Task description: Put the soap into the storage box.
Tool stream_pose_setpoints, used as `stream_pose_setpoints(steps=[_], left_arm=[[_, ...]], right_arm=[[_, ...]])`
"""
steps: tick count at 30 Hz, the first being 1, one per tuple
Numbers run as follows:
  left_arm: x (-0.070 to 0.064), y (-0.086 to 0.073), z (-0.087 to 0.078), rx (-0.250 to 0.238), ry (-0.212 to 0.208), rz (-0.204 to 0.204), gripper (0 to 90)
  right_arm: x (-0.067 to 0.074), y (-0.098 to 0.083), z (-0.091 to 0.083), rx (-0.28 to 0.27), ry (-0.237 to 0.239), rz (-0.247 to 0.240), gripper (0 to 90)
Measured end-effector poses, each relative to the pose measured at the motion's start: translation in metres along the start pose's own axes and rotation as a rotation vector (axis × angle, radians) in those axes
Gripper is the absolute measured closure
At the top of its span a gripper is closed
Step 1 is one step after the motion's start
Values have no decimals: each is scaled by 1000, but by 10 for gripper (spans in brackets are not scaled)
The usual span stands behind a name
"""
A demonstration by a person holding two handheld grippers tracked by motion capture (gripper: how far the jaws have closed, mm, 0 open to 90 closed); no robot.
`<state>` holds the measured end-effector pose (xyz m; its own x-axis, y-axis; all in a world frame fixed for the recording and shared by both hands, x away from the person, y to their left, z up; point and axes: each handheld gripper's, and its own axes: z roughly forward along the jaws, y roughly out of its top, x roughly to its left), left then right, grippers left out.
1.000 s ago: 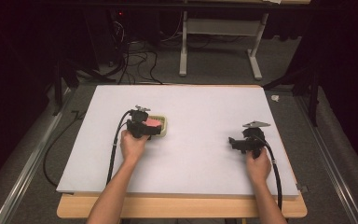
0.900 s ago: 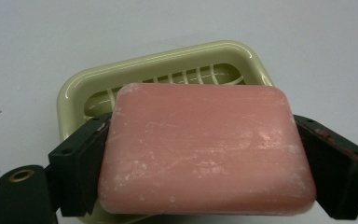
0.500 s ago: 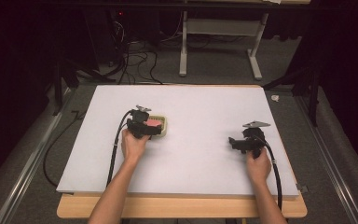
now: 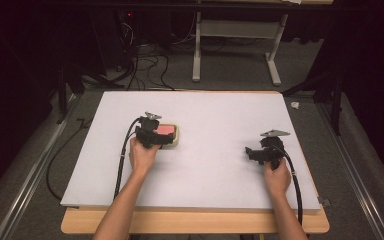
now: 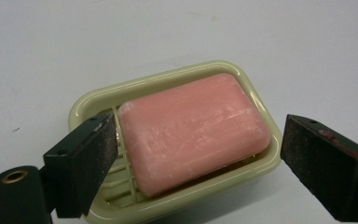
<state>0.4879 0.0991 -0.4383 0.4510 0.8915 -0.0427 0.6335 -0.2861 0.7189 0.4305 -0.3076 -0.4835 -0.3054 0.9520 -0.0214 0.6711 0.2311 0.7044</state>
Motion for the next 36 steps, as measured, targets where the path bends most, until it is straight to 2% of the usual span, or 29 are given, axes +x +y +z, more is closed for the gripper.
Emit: stream_pose_setpoints(steps=[10,13,22,36], left_arm=[[-4,2,-15,-37,-28,17,132],[-5,2,-22,-44,-32,37,134],[-7,0,-39,-73,-53,61,143],[-4,-9,-56,-104,-67,65,147]], right_arm=[[0,0,0,0,0,-1,146],[0,0,0,0,0,-1,146],[0,0,0,0,0,0,145],[0,0,0,0,0,0,146]])
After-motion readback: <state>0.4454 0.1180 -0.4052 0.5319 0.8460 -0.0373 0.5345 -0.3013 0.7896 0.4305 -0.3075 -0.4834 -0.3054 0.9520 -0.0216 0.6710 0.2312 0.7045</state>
